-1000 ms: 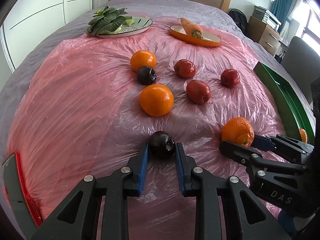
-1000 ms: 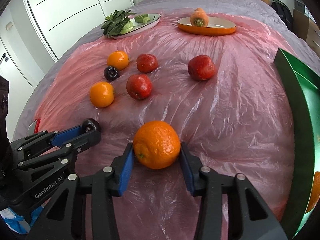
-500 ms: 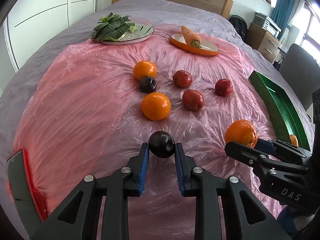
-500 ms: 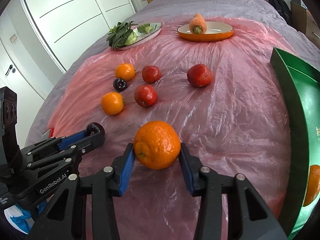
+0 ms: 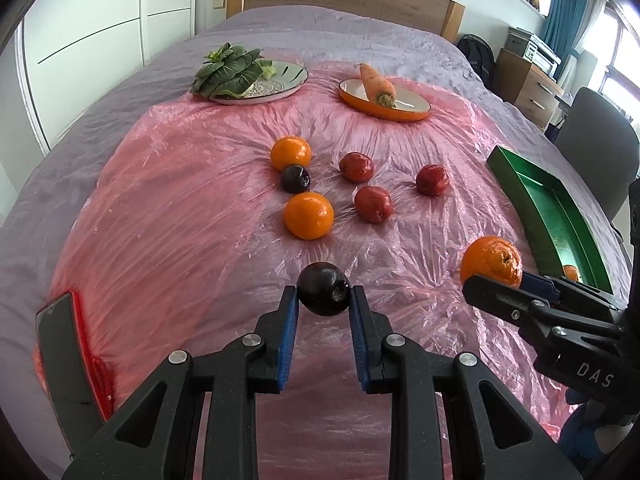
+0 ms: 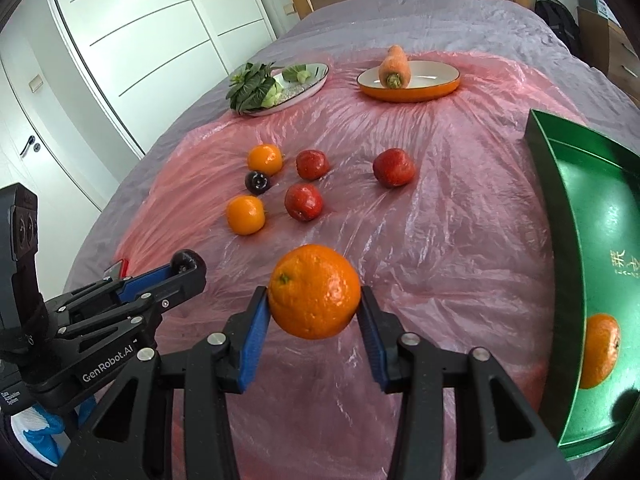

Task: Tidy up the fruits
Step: 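Lift and carry the plum and orange over the green tray with both grippers, then open both grippers to drop the plum and orange into the tray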

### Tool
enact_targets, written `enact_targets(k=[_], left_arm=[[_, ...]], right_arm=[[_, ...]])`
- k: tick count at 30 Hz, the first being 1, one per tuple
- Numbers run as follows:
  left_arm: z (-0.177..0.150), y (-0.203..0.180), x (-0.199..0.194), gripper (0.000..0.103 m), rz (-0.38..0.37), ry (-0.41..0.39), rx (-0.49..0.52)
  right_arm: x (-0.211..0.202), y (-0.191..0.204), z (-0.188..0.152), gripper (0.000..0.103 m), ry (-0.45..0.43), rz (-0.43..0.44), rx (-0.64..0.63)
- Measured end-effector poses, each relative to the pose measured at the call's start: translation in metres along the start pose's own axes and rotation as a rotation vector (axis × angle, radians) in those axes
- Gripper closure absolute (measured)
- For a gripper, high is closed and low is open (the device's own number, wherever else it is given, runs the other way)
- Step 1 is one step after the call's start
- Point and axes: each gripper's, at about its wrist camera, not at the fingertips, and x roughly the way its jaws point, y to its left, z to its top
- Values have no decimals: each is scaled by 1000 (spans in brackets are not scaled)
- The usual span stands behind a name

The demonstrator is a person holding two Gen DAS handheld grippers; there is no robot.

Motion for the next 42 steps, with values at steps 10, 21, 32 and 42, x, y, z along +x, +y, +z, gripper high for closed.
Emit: enact_targets(k=[10,21,32,42], left_arm=[[5,-16,-14,82,3,-17,19],[19,-82,-18,81,-75,-20,87],[46,-188,6,81,-215,7,181],[66,-258,51,81,-277,60,253]], right_arm=[[-21,-7,0,26,-46,12,22],[-65,-57,-4,26,-100,-40,74],[-104,-157,8,26,-145,-174,142],[-104,-239,43,26,-121,-272,164]])
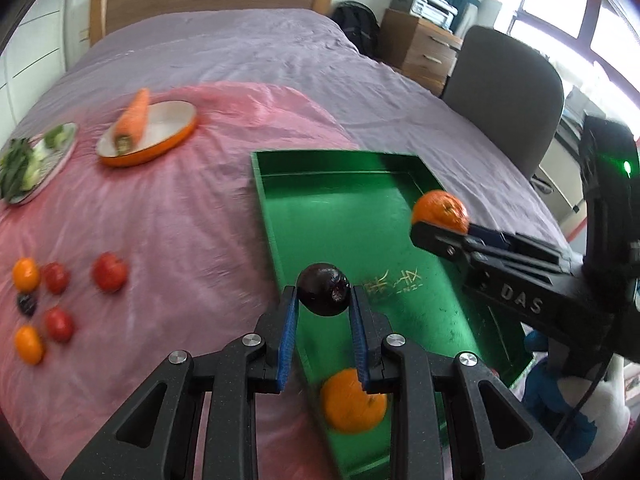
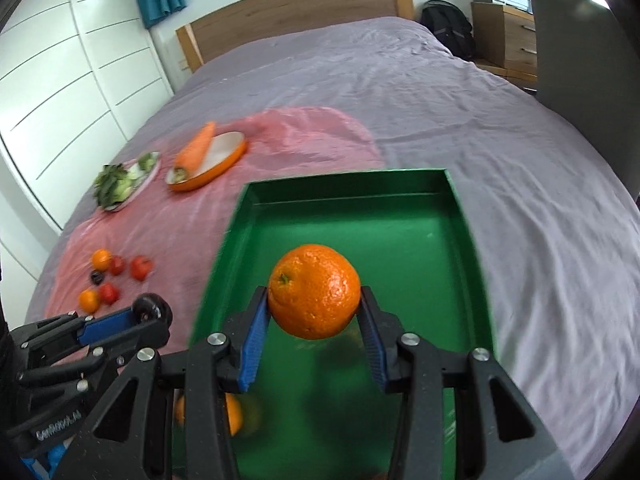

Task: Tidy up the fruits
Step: 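Open both grippers to drop the plum and orange into the tray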

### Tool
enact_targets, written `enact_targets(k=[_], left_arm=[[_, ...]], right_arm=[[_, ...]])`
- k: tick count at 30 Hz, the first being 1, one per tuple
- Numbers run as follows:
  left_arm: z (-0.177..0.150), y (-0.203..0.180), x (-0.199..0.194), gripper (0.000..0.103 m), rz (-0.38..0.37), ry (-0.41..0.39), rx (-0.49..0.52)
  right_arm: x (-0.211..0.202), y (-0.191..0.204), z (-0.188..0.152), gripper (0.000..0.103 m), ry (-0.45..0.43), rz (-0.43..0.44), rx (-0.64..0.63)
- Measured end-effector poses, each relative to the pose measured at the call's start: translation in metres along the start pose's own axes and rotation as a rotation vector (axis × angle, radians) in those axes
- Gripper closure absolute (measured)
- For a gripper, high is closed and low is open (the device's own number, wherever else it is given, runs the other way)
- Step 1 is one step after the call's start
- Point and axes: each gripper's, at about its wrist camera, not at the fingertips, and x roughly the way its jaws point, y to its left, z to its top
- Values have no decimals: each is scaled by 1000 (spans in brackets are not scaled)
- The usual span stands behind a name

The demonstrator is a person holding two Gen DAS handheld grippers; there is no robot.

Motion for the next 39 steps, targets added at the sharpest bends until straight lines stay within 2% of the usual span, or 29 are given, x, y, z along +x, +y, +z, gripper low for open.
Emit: enact_targets(k=[11,25,27,30,33,34,39], left_arm=[[-5,-14,46,81,13,77,28],[-10,-20,51,80,22,93,40],[-10,-18,49,80,16,96,35],[-10,-17,44,79,14,96,34],[-10,-16,35,74,4,84,29],[-11,-16,30,70,2,76,26],[-12,-13,9,69,-15,50,15]], right_arm=[[44,-40,5,26,82,-34,63],[53,-40,0,25,116,-75,61],[52,-41,0,22,116,-80,65],[50,-42,1,0,116,-89,73],[48,-42,2,0,114,-93,75],[46,-42,2,0,112,-95,76],[34,-39,-1,0,103,-105,79]])
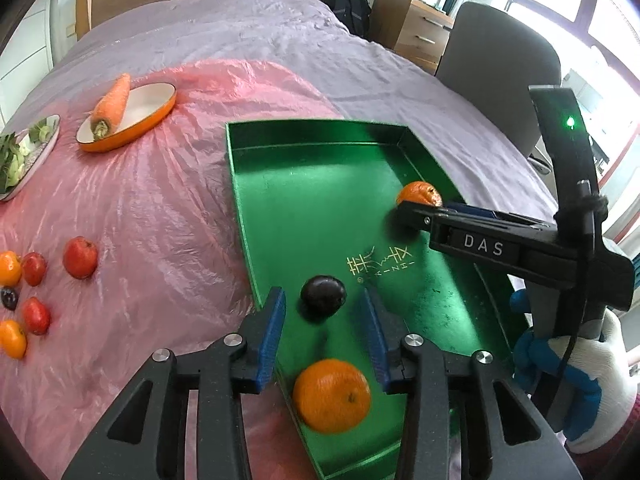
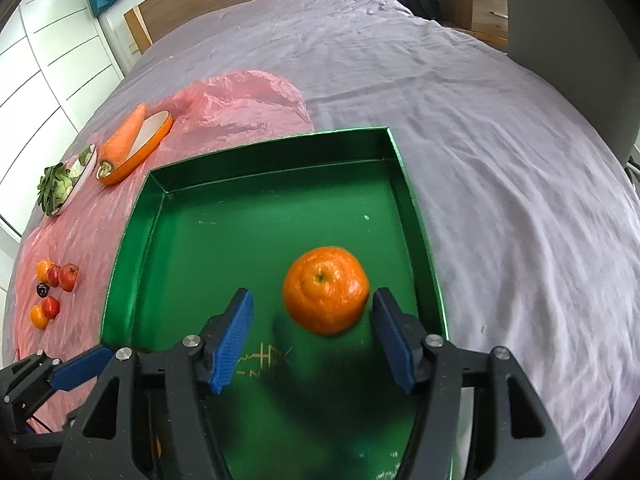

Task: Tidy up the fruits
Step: 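Open both grippers to drop the plum and orange into the tray, then withdraw both grippers from the tray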

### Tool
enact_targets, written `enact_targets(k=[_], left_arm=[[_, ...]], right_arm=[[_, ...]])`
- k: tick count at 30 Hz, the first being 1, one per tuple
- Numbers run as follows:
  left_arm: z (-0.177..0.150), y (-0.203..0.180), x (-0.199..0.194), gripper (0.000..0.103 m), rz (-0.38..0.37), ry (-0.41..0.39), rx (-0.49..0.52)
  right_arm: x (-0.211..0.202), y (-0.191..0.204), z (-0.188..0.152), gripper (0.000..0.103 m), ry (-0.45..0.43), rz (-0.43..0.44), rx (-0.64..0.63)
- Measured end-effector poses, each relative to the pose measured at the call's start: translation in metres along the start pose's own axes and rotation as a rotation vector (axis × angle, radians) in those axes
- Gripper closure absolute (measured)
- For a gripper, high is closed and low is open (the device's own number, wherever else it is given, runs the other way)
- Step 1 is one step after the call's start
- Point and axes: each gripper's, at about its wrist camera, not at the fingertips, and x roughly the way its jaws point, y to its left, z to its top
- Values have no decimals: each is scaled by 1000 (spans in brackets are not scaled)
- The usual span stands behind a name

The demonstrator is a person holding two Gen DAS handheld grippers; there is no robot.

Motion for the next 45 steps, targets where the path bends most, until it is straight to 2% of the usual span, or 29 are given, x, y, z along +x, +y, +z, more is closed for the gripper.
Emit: enact_targets(k=[9,16,24,26,45], left_arm=[[-19,12,-36,69,23,-21,-16],[-40,23,-60,68,58,-21,-37],[-65,30,-90,64,109,-36,-46],[-73,32,-97,59,127,-40,-52],[-129,63,-156,54,240,-87,-115]], right_arm=[[-35,11,-13,0,-27,-2,0],[-62,37,-36,0,-33,22,-36],[-90,63,-63,0,-39,45,-57],[-96,68,-71,0,-37,51,-61],[-136,118,-136,0,-22,101,-119]])
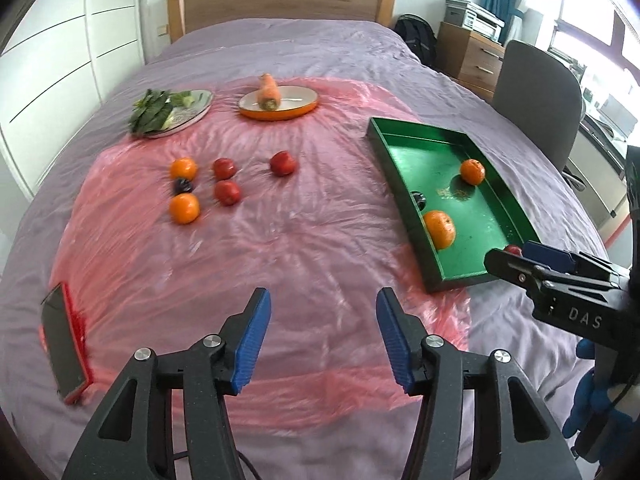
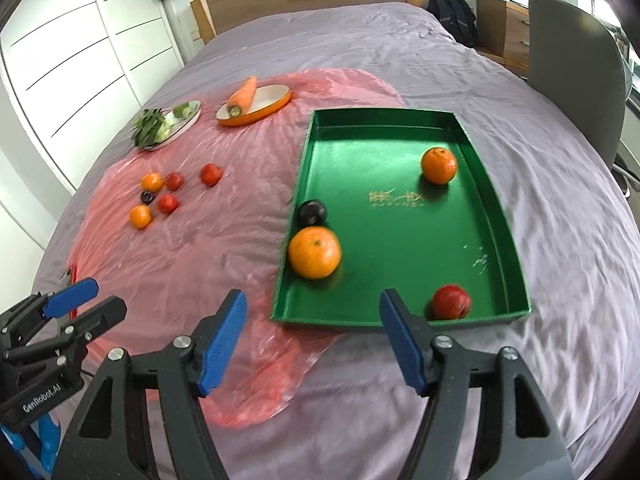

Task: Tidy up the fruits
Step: 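Withdraw both grippers from the tray, then move both open grippers toward the remaining fruits on the pink sheet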

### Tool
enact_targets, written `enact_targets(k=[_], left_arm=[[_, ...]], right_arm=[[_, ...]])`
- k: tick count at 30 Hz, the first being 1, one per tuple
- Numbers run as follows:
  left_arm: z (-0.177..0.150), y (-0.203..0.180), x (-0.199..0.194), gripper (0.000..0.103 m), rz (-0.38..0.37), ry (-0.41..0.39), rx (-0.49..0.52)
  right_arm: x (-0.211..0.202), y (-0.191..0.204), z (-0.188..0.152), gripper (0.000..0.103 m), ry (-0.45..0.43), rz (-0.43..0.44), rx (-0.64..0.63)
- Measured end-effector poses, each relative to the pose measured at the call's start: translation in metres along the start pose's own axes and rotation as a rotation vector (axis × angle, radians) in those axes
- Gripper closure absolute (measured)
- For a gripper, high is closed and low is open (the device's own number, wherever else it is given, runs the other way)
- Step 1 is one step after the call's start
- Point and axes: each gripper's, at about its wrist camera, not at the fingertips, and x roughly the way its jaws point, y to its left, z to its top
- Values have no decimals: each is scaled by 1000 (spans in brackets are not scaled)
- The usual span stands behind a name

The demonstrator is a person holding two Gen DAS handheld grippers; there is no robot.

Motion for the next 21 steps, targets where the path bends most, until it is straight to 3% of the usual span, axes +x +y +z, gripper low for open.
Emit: enact_targets(k=[21], left_arm=[[-33,69,-24,54,84,-15,-123]], right_arm=[[-7,70,-31,0,21,60,-102]])
